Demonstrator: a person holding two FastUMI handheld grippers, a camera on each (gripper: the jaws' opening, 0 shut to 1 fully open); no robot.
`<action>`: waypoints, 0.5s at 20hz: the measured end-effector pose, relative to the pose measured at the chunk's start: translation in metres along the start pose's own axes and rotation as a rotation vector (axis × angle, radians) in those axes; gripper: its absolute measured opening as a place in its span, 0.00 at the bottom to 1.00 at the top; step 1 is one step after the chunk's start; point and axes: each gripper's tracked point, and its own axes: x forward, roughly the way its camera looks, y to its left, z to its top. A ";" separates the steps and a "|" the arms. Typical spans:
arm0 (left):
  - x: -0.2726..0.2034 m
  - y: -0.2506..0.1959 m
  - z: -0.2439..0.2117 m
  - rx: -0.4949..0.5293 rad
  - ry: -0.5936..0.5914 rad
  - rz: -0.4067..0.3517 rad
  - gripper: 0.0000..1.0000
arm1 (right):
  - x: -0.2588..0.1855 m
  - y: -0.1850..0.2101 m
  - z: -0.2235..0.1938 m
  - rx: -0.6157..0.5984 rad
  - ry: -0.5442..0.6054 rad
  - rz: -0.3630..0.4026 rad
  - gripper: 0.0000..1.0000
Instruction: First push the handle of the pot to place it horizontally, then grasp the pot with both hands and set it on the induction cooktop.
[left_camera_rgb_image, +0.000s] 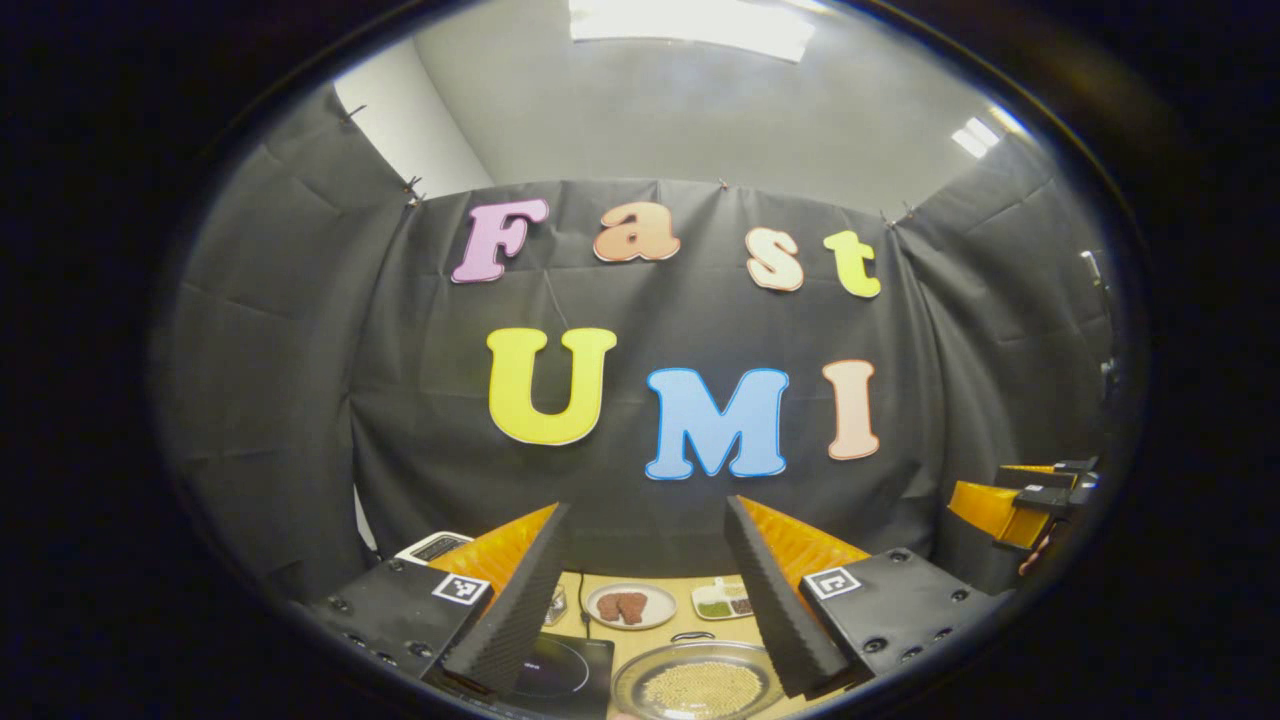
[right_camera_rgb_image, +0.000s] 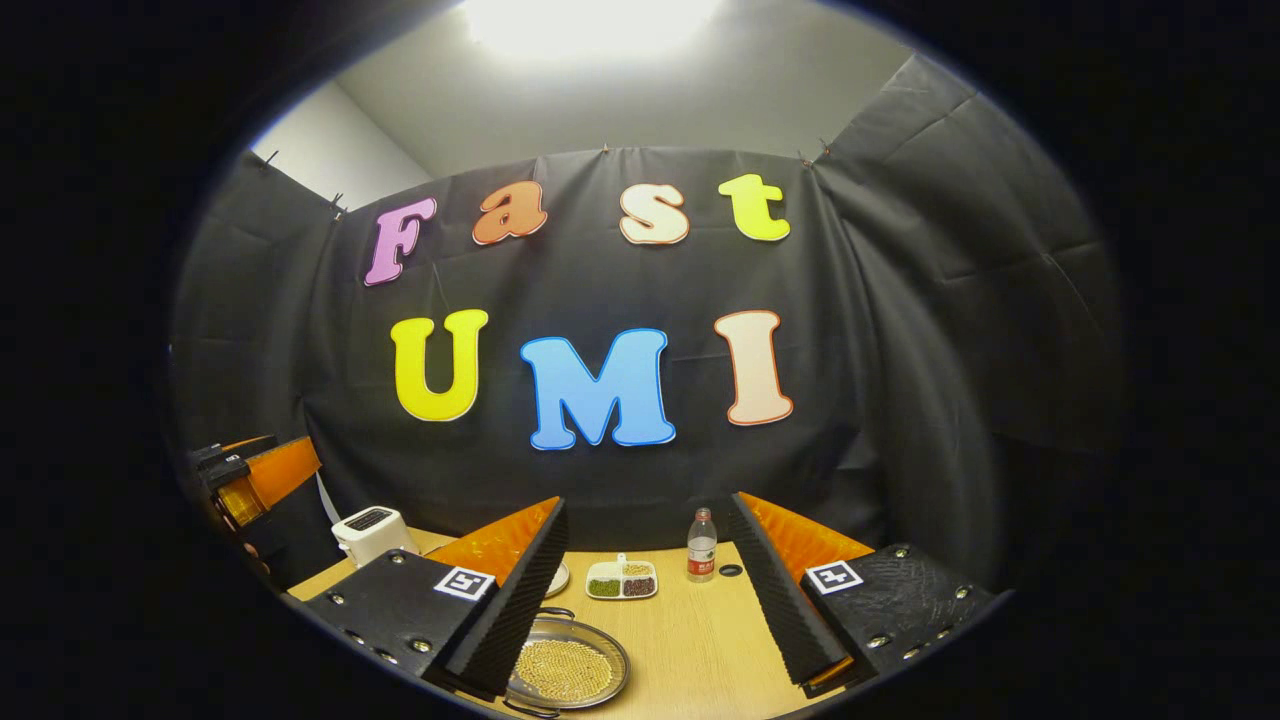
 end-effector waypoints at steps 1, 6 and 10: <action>0.000 0.000 -0.001 0.000 0.003 -0.001 0.98 | -0.001 0.002 -0.003 0.000 0.009 0.003 0.98; -0.002 0.007 -0.008 0.008 0.020 0.009 0.98 | 0.000 0.010 -0.025 -0.002 0.065 0.015 0.92; -0.007 0.011 -0.011 0.013 0.027 0.014 0.99 | 0.001 0.011 -0.048 0.000 0.128 0.004 0.57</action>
